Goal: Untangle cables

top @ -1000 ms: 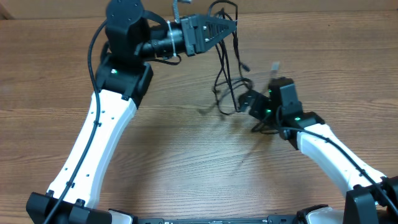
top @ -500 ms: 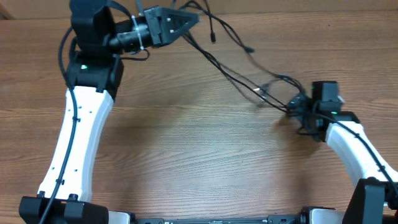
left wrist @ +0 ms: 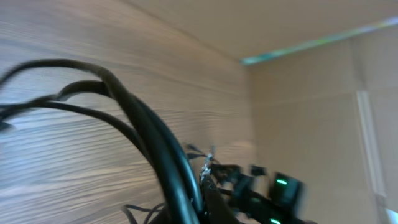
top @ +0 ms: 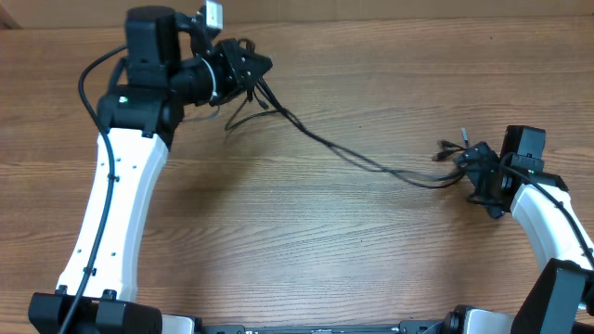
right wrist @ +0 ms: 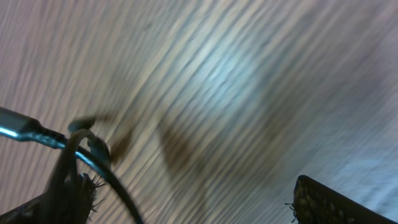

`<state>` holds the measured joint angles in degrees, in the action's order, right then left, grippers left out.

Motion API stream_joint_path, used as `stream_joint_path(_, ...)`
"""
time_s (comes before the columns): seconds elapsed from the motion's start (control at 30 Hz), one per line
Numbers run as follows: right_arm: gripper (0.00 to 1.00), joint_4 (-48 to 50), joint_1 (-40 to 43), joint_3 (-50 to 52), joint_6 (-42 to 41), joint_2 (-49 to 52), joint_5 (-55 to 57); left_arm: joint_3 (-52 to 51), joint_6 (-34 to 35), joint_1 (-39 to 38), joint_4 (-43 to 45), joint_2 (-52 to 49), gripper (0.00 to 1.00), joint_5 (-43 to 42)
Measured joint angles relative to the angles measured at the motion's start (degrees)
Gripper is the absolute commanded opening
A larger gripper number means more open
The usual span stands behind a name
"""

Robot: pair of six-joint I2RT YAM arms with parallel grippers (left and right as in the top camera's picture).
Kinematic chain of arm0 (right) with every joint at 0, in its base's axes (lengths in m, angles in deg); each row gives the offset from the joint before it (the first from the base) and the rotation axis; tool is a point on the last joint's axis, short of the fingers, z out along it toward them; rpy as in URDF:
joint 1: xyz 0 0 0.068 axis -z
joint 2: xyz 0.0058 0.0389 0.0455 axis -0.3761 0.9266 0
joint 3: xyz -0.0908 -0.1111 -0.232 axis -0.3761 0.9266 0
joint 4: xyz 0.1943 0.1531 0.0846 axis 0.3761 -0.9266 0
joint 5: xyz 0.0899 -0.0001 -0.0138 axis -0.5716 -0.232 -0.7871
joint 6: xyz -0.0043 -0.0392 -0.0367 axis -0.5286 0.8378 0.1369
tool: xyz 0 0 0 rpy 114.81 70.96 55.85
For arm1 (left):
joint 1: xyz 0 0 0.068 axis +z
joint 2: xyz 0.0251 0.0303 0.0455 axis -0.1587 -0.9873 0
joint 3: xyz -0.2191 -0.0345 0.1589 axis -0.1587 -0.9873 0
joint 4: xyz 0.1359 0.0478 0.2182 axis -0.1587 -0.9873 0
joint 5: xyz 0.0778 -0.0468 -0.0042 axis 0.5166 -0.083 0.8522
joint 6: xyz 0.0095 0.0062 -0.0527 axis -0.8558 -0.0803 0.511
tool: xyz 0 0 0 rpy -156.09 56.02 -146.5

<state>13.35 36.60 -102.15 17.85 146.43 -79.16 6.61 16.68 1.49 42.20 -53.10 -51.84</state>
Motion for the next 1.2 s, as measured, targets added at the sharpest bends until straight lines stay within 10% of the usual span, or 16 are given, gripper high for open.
stream_joint_path(0.4,1.0,4.63,-9.35,0.02,14.86,0.0,-28.2,0.24,-2.73,-11.8,-13.51,-2.23,0.68,28.2)
stream_joint_path(0.8,1.0,3.74,-10.47,0.04,16.85,-1.7,-38.77,0.33,-3.28,-13.4,-22.62,-13.75,0.76,35.04)
stream_joint_path(0.9,1.0,2.32,-11.34,0.04,17.97,-1.97,-39.41,0.33,-3.32,-13.4,-23.02,-14.43,0.94,35.21)
stream_joint_path(1.2,1.0,6.99,-29.49,0.11,21.7,-2.05,-31.52,0.33,-3.5,-13.4,-23.1,-16.33,1.0,35.43)
